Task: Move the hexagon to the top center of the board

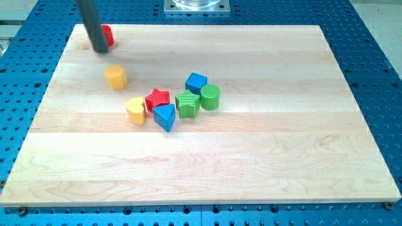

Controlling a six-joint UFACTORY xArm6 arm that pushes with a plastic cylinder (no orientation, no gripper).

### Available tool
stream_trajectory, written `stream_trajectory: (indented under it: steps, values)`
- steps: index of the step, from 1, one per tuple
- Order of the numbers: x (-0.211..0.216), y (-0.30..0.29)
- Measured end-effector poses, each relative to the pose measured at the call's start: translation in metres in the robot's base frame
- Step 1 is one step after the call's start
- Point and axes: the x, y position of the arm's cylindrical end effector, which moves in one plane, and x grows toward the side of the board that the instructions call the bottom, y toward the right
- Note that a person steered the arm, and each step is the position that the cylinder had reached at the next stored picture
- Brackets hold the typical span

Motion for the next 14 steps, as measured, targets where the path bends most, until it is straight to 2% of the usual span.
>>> stream_trajectory:
  steps: [1, 2, 3, 4, 5, 6, 7, 8, 9, 10, 12, 13, 14]
  values:
    - [0.025, -0.001]
    - [0.070, 0.011]
    - [0.127, -0.035]
    - [0.138, 0.034]
    - [0.112, 0.140]
    - [0.093, 0.151]
    - [0.132, 0.105]
    - [0.097, 0.079]
    - [0.041, 0.169]
    - [0.088, 0.141]
    - [0.080, 0.128]
    - [0.100, 0.076]
    - [0.074, 0.090]
